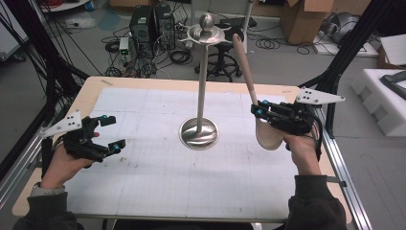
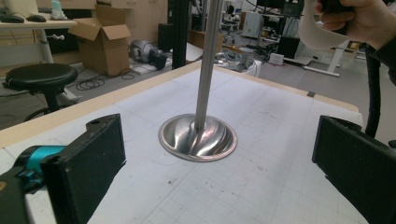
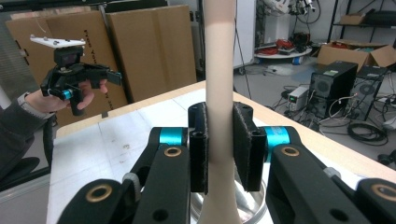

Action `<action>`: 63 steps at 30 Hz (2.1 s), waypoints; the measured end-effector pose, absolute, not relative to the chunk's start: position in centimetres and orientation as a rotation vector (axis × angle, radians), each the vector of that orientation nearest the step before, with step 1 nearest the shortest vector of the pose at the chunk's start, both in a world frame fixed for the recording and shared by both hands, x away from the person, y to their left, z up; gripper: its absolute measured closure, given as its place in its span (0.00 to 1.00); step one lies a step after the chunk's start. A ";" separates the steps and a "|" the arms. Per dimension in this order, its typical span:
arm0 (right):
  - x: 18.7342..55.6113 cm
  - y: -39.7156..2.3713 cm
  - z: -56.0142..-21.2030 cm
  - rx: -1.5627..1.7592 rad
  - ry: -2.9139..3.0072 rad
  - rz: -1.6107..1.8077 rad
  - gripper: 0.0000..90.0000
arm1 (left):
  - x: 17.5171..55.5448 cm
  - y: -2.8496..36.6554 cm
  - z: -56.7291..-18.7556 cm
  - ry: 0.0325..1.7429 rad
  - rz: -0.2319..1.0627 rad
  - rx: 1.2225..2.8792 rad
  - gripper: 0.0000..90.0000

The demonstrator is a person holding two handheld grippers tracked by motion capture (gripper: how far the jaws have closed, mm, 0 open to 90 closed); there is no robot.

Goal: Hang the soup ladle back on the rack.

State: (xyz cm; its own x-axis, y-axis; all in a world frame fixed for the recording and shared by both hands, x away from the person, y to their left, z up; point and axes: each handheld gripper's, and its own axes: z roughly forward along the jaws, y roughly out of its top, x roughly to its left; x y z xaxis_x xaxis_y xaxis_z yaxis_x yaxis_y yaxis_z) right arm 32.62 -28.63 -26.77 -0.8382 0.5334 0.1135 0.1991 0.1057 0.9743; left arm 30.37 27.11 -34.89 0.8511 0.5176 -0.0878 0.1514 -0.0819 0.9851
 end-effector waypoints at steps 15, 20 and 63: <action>33.2 -27.6 -27.4 0.731 2.144 1.802 0.87 | 30.4 27.0 -35.0 0.535 0.335 1.659 0.03; 33.4 -27.2 -27.5 0.733 2.156 1.803 0.87 | 30.4 26.9 -35.0 0.533 0.334 1.660 0.03; 36.1 -22.4 -29.0 0.717 2.238 1.665 0.86 | 30.4 27.1 -34.9 0.530 0.331 1.647 0.03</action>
